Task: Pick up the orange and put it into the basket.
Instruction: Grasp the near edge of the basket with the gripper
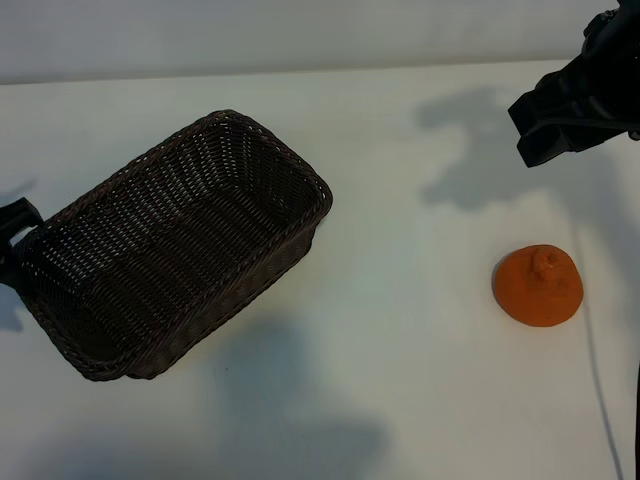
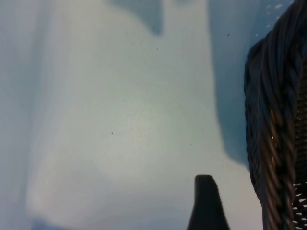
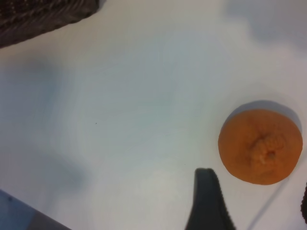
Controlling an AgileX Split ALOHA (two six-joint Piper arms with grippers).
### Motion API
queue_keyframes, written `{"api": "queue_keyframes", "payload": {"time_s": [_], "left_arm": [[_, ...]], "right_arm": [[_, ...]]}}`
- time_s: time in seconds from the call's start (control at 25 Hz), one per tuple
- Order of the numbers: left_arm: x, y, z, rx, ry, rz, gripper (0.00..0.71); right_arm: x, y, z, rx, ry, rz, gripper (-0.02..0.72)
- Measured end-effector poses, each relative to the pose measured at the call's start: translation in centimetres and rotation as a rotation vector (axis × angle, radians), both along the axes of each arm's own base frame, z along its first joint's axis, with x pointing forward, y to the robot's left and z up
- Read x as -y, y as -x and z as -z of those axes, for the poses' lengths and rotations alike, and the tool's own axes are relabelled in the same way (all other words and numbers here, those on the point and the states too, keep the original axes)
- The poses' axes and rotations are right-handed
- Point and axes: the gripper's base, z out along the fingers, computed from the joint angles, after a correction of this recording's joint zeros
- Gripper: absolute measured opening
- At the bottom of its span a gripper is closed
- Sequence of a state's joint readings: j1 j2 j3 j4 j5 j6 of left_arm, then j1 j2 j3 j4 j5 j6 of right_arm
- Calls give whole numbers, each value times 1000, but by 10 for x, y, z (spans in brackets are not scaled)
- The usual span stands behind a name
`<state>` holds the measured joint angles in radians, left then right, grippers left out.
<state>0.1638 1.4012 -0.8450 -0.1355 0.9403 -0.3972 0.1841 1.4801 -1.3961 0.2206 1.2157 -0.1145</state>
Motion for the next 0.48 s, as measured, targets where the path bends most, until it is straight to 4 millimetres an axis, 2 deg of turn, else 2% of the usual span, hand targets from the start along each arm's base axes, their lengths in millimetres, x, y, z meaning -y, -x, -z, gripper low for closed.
{"api": "queue_keyframes", "payload": {"time_s": [0.48], "left_arm": [[2,-3,26,7,23,-34,525]], "right_arm": [[0,0,0,0,-2,0,455]]}}
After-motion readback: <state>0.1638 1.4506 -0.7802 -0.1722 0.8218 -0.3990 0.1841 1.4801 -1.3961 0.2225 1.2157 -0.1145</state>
